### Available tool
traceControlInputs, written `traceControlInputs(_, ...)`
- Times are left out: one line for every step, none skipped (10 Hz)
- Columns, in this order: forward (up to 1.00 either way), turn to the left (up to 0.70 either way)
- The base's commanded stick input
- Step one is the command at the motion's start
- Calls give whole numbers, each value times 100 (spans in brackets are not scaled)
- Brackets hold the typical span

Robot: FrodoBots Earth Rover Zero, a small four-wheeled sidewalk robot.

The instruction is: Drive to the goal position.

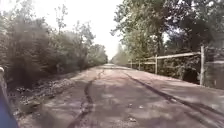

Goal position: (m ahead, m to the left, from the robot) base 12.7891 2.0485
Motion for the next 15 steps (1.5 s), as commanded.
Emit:
traceControlInputs(70,0)
traceControlInputs(70,0)
traceControlInputs(70,0)
traceControlInputs(70,0)
traceControlInputs(70,0)
traceControlInputs(70,0)
traceControlInputs(70,0)
traceControlInputs(70,0)
traceControlInputs(70,0)
traceControlInputs(70,0)
traceControlInputs(70,0)
traceControlInputs(70,0)
traceControlInputs(70,0)
traceControlInputs(70,0)
traceControlInputs(70,0)
